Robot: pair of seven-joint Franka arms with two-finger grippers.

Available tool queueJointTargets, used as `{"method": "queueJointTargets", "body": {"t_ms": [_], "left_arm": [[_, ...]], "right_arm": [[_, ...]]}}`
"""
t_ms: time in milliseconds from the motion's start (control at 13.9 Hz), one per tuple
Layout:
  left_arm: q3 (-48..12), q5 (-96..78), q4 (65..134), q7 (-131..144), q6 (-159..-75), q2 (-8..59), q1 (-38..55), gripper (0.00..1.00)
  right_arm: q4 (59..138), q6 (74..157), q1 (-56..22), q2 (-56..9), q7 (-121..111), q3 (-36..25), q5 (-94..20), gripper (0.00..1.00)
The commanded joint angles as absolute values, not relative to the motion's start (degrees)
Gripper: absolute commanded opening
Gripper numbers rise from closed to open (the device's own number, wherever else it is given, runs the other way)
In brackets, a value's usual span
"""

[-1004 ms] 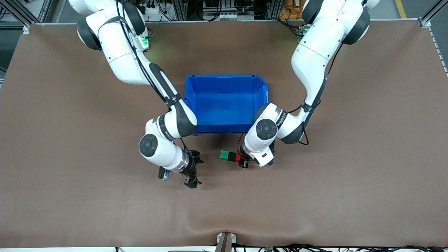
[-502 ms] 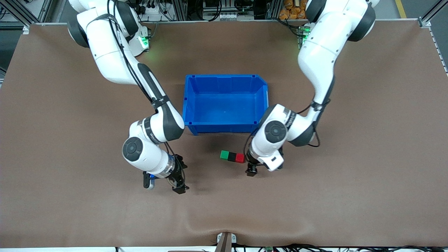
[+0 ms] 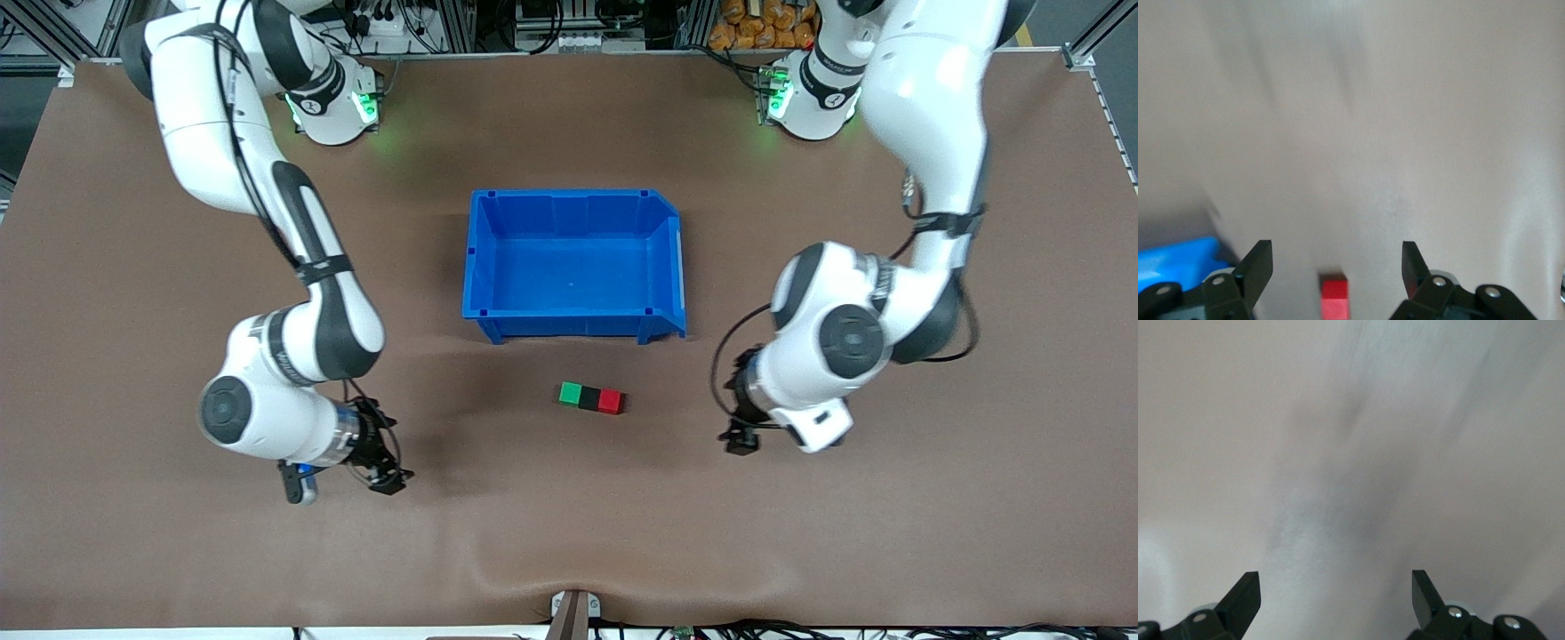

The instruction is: Attach green and red cubes to black cube

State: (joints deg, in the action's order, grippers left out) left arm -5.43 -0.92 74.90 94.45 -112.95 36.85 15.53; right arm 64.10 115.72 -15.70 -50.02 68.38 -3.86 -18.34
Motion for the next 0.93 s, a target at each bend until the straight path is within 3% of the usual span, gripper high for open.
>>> {"method": "queueJointTargets", "body": {"t_ms": [0, 358, 860], "left_arm": [[-6.1, -1.3, 82.8, 86.0, -111.1, 28.1, 12.0, 0.86], [-6.2, -2.0, 90.5, 68.0, -110.1, 16.7, 7.5, 0.86], [-5.9, -2.3, 90.9, 50.7, -103.7, 7.7, 5.1, 0.86]], "right_arm": [[65.0, 112.0, -14.1, -47.0, 62.9, -2.8, -17.2, 1.00], [65.0, 103.6, -10.7, -43.8, 54.4, -2.9, -16.7, 1.00], [65.8, 95.8, -6.2, -36.4, 41.1, -2.8, -14.3, 1.00]]}}
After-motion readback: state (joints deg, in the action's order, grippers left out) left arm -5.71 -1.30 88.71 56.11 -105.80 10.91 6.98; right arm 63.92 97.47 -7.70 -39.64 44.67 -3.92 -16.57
